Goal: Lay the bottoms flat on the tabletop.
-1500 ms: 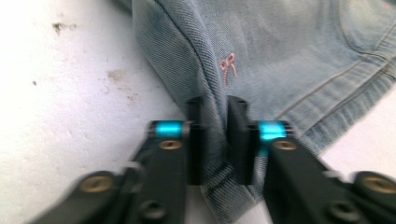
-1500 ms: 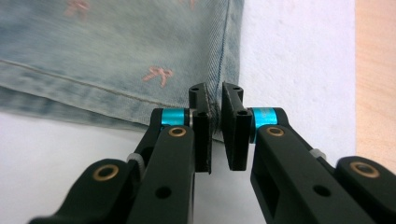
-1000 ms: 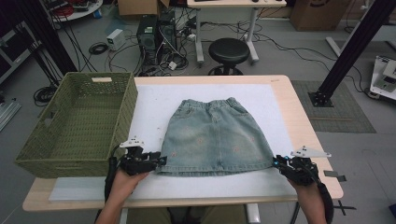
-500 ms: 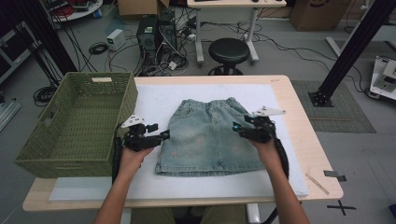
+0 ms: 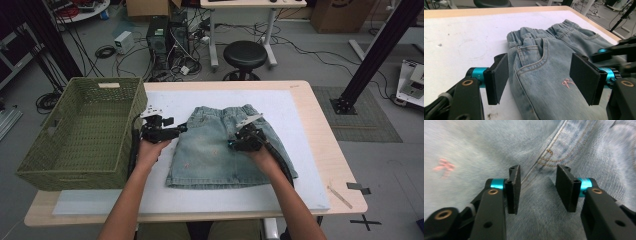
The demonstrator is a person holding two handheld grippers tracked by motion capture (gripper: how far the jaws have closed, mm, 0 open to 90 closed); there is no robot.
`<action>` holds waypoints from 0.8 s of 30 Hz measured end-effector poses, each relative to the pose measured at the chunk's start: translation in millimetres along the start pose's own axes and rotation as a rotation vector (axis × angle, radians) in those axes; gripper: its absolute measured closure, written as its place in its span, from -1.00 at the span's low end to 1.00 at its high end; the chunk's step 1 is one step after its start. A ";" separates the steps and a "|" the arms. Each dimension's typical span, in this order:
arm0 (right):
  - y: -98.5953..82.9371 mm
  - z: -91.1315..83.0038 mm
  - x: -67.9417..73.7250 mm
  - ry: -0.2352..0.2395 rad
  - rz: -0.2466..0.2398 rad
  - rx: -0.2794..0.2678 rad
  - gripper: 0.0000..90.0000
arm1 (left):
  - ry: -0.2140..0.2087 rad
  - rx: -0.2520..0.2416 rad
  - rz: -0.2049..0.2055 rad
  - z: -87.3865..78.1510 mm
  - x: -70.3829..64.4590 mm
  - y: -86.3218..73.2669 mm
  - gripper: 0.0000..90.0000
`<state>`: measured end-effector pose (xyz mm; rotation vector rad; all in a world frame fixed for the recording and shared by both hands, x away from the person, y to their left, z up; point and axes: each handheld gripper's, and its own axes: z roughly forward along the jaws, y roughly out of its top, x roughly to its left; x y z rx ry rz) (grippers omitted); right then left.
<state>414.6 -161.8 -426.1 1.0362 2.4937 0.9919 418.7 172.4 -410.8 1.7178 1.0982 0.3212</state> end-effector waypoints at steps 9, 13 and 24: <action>-6.2 -42.2 -67.3 -0.135 0.140 -0.143 -0.10 | 0.017 0.054 -0.014 32.5 2.8 8.0 -0.31; -15.5 -38.5 -98.8 -0.220 0.216 -0.094 -0.11 | 0.044 0.094 -0.019 46.3 8.0 7.9 -0.31; -22.1 -0.8 -119.0 -0.180 0.288 -0.001 0.78 | 0.062 0.182 -0.015 69.8 20.3 -5.8 0.45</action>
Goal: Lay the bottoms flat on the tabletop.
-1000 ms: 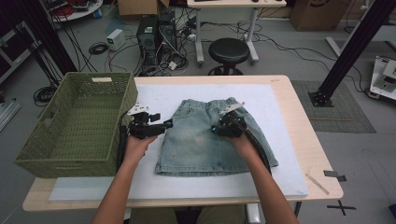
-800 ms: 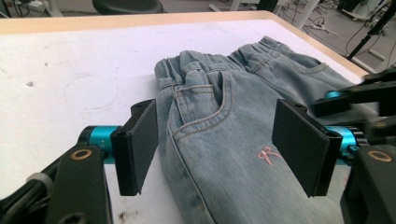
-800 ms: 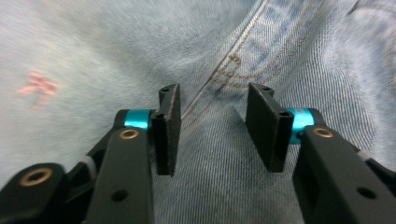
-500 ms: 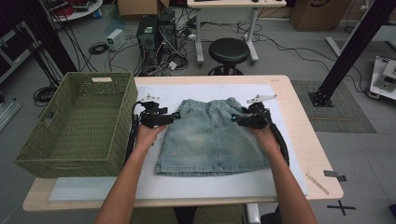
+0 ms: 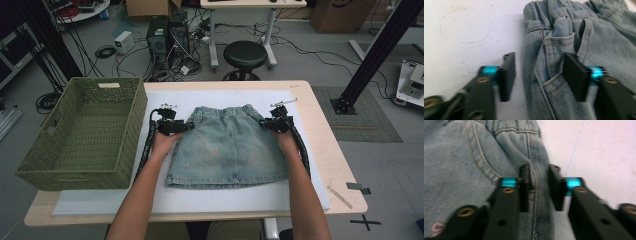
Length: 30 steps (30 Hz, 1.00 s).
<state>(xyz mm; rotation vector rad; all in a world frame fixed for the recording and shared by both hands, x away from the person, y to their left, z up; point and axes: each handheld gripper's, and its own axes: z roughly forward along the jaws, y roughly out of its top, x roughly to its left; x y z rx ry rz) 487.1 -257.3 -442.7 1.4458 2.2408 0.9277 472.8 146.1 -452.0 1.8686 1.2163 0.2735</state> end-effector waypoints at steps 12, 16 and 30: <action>-10.7 -23.3 -4.8 -0.117 -0.052 0.020 0.88 | 0.065 0.009 -0.012 -18.0 -4.1 -2.7 0.85; -7.8 -22.8 -4.7 -0.071 -0.043 -0.023 0.76 | 0.041 -0.041 -0.019 -21.9 0.7 4.8 0.39; 25.2 -4.2 -1.4 -0.003 -0.008 -0.090 0.08 | -0.050 -0.077 -0.062 7.1 9.7 16.3 0.02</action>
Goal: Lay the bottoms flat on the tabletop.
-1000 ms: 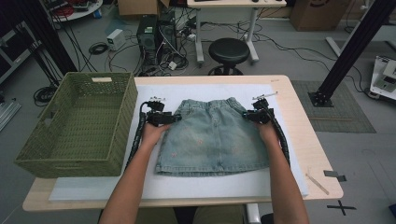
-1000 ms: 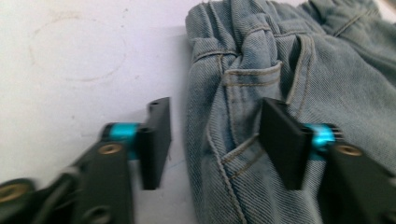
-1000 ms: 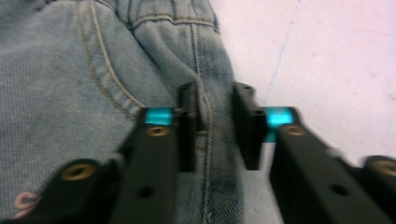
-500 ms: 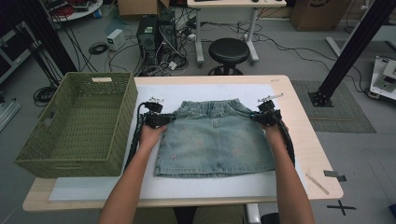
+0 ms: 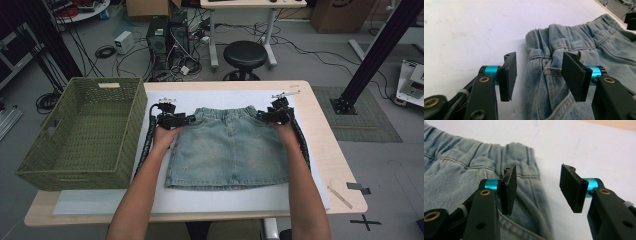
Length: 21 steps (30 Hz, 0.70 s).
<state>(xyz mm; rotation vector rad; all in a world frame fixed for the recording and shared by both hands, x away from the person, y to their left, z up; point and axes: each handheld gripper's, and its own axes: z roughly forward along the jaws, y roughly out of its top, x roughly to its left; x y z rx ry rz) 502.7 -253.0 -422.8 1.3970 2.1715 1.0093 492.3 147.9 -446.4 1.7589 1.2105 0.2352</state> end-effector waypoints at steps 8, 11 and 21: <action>-0.6 21.4 9.6 -0.018 -0.049 0.052 0.56 | 0.049 0.068 0.088 12.9 -8.3 -0.7 0.53; -0.8 20.9 11.7 -0.032 -0.077 0.063 0.75 | 0.067 0.070 0.095 10.3 -9.8 0.5 0.73; -0.6 23.7 18.9 -0.183 -0.101 0.041 0.79 | 0.154 0.022 0.109 10.6 -15.1 0.9 0.79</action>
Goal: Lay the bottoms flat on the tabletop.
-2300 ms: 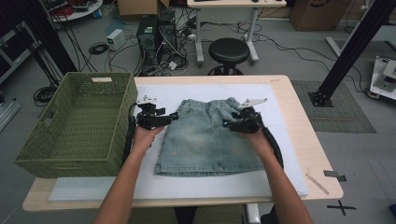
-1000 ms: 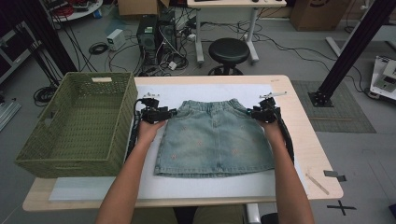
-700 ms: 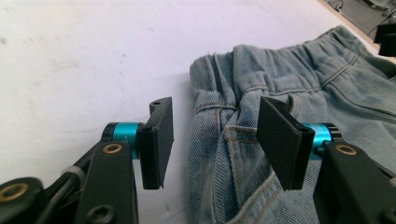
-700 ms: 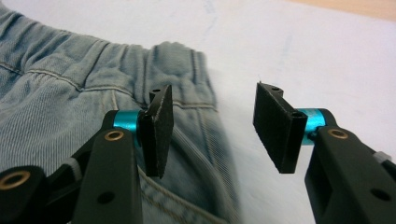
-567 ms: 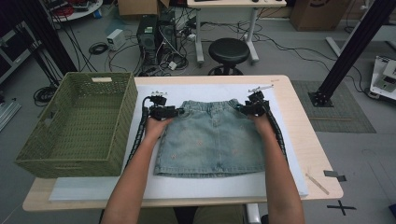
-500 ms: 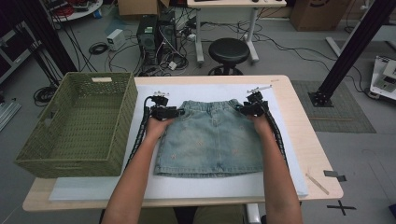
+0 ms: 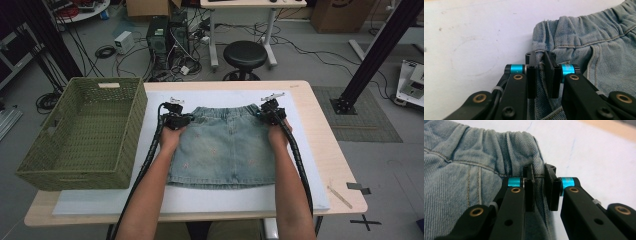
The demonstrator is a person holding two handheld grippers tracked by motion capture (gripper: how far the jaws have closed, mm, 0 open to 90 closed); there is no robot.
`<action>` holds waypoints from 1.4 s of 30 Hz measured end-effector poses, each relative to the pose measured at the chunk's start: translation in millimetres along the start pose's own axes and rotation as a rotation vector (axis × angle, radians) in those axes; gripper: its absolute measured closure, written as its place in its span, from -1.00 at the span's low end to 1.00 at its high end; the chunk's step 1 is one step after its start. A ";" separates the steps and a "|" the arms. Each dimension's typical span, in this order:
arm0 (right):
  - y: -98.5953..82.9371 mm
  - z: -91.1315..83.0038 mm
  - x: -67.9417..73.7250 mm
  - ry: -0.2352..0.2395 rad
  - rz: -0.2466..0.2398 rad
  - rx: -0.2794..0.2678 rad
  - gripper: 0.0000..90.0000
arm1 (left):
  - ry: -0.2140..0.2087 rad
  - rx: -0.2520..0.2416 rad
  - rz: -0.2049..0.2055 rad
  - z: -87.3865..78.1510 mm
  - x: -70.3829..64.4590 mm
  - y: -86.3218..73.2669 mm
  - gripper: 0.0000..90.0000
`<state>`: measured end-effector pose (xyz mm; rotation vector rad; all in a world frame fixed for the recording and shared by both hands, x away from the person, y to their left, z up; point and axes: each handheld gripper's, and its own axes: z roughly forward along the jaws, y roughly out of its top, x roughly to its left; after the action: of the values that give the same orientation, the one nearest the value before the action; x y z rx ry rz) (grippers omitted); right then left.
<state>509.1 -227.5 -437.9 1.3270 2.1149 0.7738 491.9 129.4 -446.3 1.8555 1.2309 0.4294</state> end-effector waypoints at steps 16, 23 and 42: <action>-45.5 -61.9 -28.0 0.130 0.139 -0.034 0.25 | -0.109 0.039 -0.120 -50.5 3.8 -33.8 0.12; -68.3 -60.0 -18.5 0.137 0.126 0.043 0.82 | -0.107 0.073 -0.097 -53.5 -6.5 -45.2 0.63; -88.4 -100.4 -13.4 0.089 0.107 -0.064 0.36 | -0.123 0.030 -0.113 -83.5 -16.5 -65.9 0.10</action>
<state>390.8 -290.5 -427.9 1.4050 2.0817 0.9531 389.9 163.7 -447.4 1.7992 1.2571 0.2319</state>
